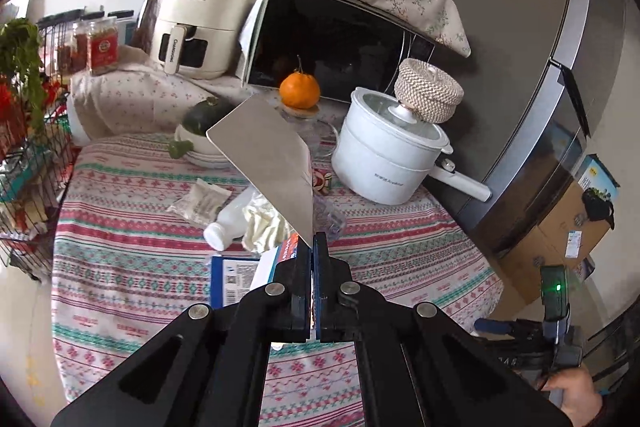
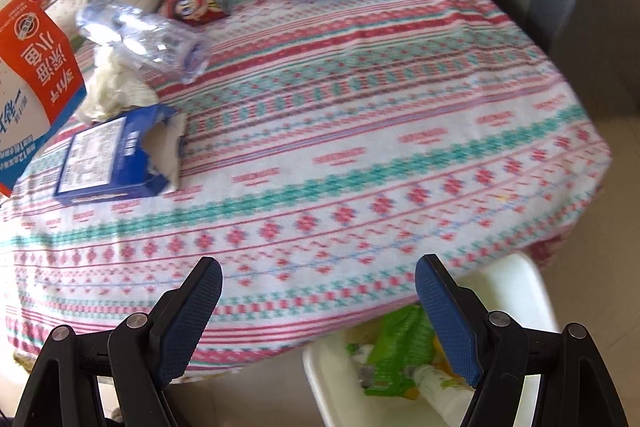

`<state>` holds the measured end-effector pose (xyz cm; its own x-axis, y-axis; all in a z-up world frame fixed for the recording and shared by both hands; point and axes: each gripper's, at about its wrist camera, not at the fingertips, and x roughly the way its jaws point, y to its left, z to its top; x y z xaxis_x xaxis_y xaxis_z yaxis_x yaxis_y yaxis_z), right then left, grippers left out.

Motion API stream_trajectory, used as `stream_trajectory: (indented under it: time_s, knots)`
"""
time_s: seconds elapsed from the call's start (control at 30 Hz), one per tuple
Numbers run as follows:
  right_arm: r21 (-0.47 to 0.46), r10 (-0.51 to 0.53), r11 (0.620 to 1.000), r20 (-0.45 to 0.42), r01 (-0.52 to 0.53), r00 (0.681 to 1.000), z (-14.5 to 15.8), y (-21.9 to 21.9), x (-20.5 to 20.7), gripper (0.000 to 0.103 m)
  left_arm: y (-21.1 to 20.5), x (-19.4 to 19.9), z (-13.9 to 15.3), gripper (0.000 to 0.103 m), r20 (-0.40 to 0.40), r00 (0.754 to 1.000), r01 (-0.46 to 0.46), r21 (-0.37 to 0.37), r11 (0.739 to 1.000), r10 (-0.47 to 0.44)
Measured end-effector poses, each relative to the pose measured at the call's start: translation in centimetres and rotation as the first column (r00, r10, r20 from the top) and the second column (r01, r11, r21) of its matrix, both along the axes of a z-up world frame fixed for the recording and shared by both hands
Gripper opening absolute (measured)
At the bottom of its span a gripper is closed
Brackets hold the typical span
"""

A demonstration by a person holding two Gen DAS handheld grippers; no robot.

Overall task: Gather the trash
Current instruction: 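Grasp the blue box with the right gripper and lift it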

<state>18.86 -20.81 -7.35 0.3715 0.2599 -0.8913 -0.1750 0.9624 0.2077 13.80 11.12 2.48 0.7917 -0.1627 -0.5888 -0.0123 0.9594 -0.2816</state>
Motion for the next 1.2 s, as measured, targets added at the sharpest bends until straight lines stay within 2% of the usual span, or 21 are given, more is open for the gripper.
stream_trajectory:
  time_s: [0.13, 0.23, 0.33, 0.4, 0.47, 0.57, 0.77, 0.97, 1.03, 1.07, 1.1, 1.17, 1.2]
  knots:
    - [0.124, 0.068, 0.99, -0.033, -0.063, 0.997, -0.6, 3.2, 1.7, 0.083, 2.4, -0.8, -1.6, 0.0, -0.06, 0.998, -0.021, 0.033, 0.999, 0.023]
    - [0.184, 0.128, 0.975, -0.02, -0.122, 0.992, -1.0, 6.1, 3.4, 0.08, 4.1, -1.0, -2.6, 0.0, -0.097, 0.994, -0.038, 0.039, 0.999, 0.042]
    - [0.241, 0.175, 0.957, -0.028, -0.163, 0.984, -2.2, 8.6, 5.4, 0.07, 5.5, -1.2, -3.3, 0.0, -0.116, 0.991, -0.054, 0.041, 0.998, 0.058]
    - [0.296, 0.193, 0.94, -0.045, -0.171, 0.98, -3.4, 9.8, 7.0, 0.057, 6.2, -1.2, -3.6, 0.0, -0.125, 0.99, -0.064, 0.049, 0.997, 0.07]
    - [0.339, 0.197, 0.926, -0.058, -0.167, 0.979, -4.2, 10.7, 8.2, 0.052, 6.6, -1.0, -3.9, 0.0, -0.136, 0.988, -0.066, 0.049, 0.997, 0.072]
    - [0.379, 0.2, 0.911, -0.065, -0.161, 0.978, -5.2, 11.7, 9.5, 0.05, 7.3, -0.7, -4.2, 0.0, -0.149, 0.986, -0.07, 0.05, 0.996, 0.077]
    - [0.395, 0.218, 0.904, -0.097, -0.163, 0.971, -7.4, 13.4, 11.2, 0.049, 8.2, -0.3, -4.5, 0.0, -0.173, 0.98, -0.089, 0.033, 0.996, 0.093]
    - [0.512, 0.234, 0.846, -0.105, -0.149, 0.966, -9.5, 14.4, 12.1, 0.044, 8.8, -0.3, -4.8, 0.0, -0.186, 0.977, -0.102, 0.029, 0.994, 0.106]
    - [0.548, 0.239, 0.825, -0.113, -0.14, 0.965, -9.9, 14.5, 12.4, 0.034, 8.9, -0.3, -4.9, 0.0, -0.19, 0.976, -0.104, 0.028, 0.994, 0.107]
    - [0.57, 0.244, 0.81, -0.114, -0.138, 0.963, -10.0, 14.6, 12.4, 0.023, 8.9, -0.2, -4.9, 0.0, -0.192, 0.976, -0.103, 0.028, 0.994, 0.106]
    - [0.588, 0.245, 0.797, -0.104, -0.139, 0.964, -9.8, 14.5, 12.2, 0.017, 8.9, -0.2, -5.0, 0.0, -0.193, 0.975, -0.102, 0.028, 0.994, 0.105]
    - [0.609, 0.253, 0.778, -0.075, -0.157, 0.965, -8.9, 14.1, 11.5, 0.012, 8.7, -0.2, -5.0, 0.0, -0.194, 0.976, -0.096, 0.03, 0.995, 0.1]
    - [0.603, 0.255, 0.78, -0.059, -0.17, 0.965, -8.2, 14.1, 11.1, 0.01, 8.6, -0.3, -4.9, 0.0, -0.193, 0.976, -0.092, 0.03, 0.995, 0.097]
